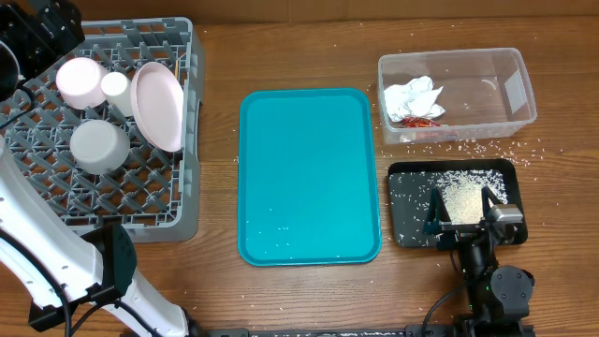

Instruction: Sort waste into correct bins and load items into the dishwasher

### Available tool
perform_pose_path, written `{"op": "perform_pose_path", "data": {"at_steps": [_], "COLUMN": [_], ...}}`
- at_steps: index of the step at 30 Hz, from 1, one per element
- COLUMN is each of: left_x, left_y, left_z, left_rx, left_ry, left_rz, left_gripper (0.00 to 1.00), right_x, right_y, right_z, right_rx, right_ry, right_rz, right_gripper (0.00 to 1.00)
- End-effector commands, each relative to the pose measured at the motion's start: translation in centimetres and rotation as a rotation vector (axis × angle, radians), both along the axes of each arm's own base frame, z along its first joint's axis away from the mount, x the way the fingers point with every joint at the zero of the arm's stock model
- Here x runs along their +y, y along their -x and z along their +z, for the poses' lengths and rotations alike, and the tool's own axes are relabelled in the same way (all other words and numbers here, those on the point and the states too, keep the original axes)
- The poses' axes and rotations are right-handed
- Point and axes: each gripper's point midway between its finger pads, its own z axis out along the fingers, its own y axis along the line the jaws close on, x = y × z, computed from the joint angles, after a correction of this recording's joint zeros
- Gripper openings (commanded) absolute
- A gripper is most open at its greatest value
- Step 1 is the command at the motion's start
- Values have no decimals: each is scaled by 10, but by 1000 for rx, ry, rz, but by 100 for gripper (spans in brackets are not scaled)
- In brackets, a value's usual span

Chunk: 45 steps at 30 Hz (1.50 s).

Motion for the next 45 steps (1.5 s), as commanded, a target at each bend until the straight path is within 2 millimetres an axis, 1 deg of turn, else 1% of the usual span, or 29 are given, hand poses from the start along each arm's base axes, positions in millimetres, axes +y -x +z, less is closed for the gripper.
{"op": "perform_pose_path", "data": {"at_steps": [1,6,10,13,16,18,22,25,33,34,36,40,45], "left_x": [-4,-23,-45,-61,-69,-71,-74,-77,-81,-82,-83,-84,-88], "left_y": [3,11,9,13,28,38,59,68,87,91,96,104,111], "left_z": [-7,-50,-83,-110,-146,-170,-210,-227,-259,-266,-274,-287,-295], "left_rx": [36,183,165,117,69,41,-30,-125,-356,-388,-421,-475,-542], "left_ry": [-58,-181,-310,-412,-481,-491,-521,-555,-577,-585,-595,-605,-615], "left_rz": [-42,-177,-288,-384,-430,-422,-403,-380,-293,-282,-272,-253,-244], "left_gripper": [100,100,100,100,100,100,100,100,100,100,100,100,100], "right_x": [-2,-2,-2,-2,-2,-2,-2,-2,-2,-2,-2,-2,-2], "right_y": [0,0,0,0,0,0,0,0,0,0,0,0,0], "right_z": [-2,-2,-2,-2,-2,-2,-2,-2,-2,-2,-2,-2,-2], "right_rx": [-3,-3,-3,-3,-3,-3,-3,-3,-3,-3,-3,-3,-3], "right_ry": [8,8,8,8,8,8,8,8,8,8,8,8,8], "right_rz": [-13,-13,-13,-13,-13,-13,-13,-13,-13,-13,-13,-13,-13], "right_gripper": [100,100,100,100,100,100,100,100,100,100,100,100,100]}}
